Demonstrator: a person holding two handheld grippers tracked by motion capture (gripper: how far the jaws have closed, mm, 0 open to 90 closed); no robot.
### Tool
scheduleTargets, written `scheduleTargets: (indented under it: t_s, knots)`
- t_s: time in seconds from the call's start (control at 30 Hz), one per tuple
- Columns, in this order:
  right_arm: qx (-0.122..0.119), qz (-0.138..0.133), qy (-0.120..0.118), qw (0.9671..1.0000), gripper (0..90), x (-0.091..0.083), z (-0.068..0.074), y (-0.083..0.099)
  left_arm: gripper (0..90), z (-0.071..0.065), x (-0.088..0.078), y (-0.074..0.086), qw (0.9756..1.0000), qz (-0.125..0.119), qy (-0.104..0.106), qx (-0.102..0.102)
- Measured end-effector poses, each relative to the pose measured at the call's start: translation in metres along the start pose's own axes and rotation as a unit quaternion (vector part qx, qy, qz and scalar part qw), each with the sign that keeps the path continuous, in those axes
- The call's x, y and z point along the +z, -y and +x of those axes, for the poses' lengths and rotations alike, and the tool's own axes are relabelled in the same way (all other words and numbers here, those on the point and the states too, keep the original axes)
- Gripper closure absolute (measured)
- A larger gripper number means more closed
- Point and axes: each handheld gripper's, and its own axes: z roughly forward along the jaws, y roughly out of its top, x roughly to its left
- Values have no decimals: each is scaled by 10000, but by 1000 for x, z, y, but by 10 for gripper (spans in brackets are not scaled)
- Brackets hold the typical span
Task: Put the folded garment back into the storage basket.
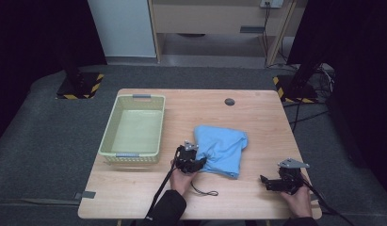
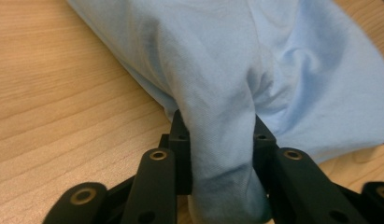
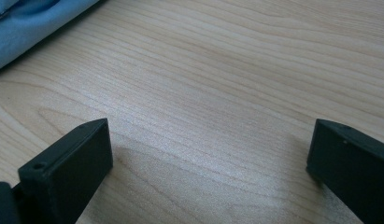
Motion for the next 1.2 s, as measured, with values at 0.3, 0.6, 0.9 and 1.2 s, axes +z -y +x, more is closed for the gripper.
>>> scheduleTargets:
  t_s: [0.3,0.6,0.9,1.2]
  knots:
    - [-1,-1,0,10000,2,0,0,0,734,-8,-16,-10,9994,-210,51,271]
    - [-1,0,0,10000,3,0,0,0,737,-13,-59,-28,9957,-532,-31,752]
    - [-2,0,-1,10000,2,0,0,0,737,-9,-94,-35,9929,-696,-26,967]
    - [-1,1,-1,10000,2,0,0,0,737,-8,-129,-40,9887,-886,1,1211]
